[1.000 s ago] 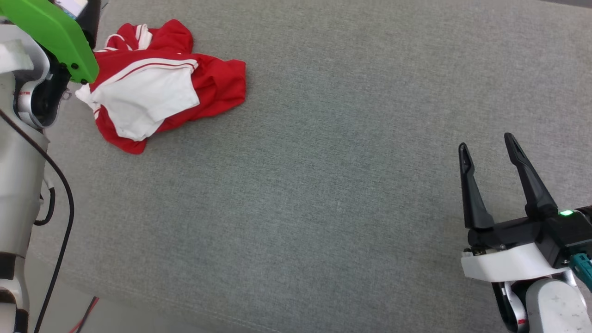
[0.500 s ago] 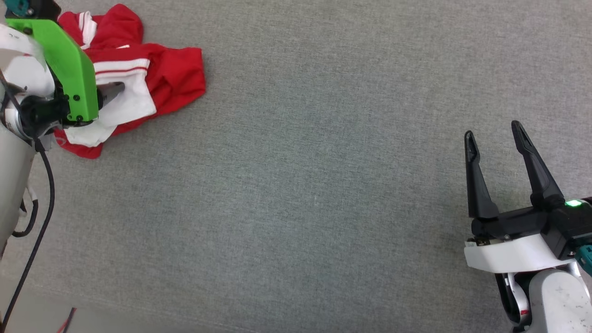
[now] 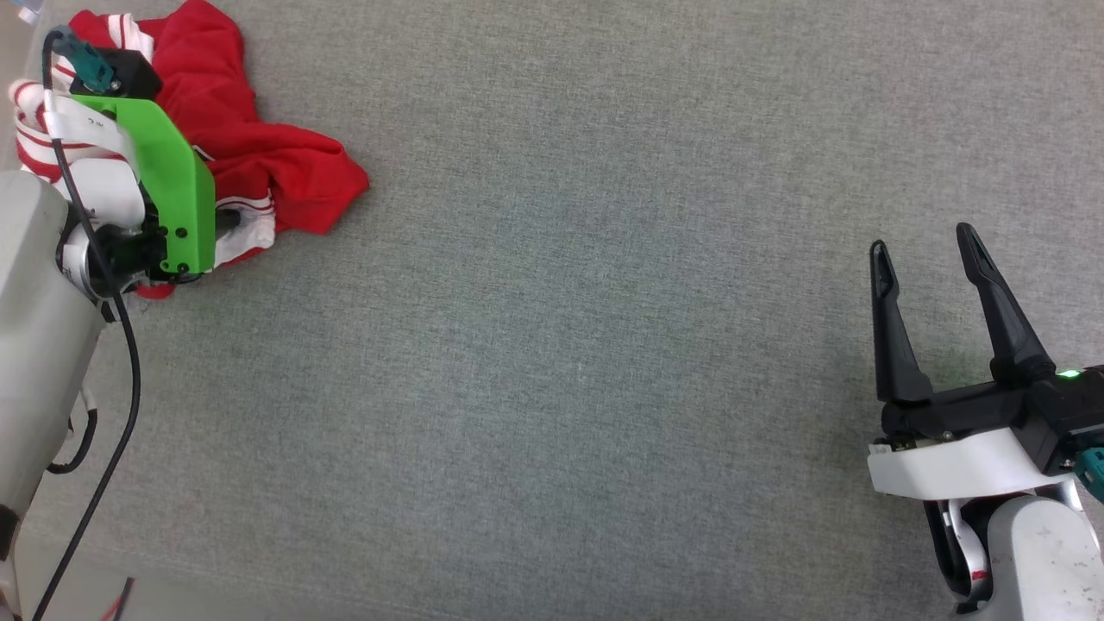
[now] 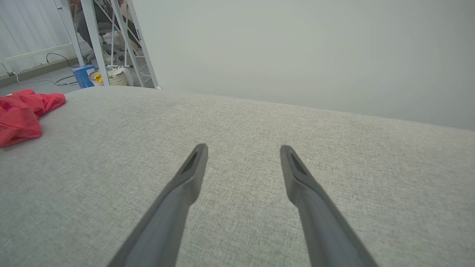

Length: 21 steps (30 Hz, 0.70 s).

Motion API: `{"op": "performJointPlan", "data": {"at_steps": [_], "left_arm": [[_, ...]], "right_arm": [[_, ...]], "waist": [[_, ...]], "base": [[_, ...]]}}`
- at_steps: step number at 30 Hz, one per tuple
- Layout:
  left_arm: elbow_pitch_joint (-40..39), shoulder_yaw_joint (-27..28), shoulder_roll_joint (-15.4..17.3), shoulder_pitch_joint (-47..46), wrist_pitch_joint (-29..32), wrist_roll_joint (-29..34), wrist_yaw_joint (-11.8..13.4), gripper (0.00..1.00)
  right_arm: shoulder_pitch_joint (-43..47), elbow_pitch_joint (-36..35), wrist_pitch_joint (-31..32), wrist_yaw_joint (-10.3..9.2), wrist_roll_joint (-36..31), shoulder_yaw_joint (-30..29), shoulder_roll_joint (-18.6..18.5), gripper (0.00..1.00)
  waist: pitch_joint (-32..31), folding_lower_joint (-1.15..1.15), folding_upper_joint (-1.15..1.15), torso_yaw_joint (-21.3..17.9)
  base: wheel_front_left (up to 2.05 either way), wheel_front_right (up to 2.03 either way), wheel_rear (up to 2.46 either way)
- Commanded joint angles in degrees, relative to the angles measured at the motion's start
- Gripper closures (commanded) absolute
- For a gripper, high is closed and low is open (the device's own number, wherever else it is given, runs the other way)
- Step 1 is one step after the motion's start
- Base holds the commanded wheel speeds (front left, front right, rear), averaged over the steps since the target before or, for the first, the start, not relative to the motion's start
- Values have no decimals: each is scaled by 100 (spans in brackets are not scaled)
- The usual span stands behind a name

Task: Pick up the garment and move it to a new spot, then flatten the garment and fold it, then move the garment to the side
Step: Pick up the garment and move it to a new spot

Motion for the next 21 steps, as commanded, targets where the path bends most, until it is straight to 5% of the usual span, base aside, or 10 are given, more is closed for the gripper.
{"op": "performJointPlan", "data": {"at_steps": [1,12,21], "left_arm": [[94,-159,-141,250,-34,-91,-17,100],[-518,-260,619,-180,-1209,4,-17,100],[-1351,-545,635,-632,-1809,481,-17,100]], "right_arm": [[-63,24,-52,-5,51,2,-5,0],[218,172,-52,-5,309,29,6,0],[403,230,-52,-5,583,57,7,0]], "waist": [[-98,0,28,36],[-920,0,28,90],[-1432,0,28,-15]], "base": [[0,0,0],[0,0,0],[0,0,0]]}}
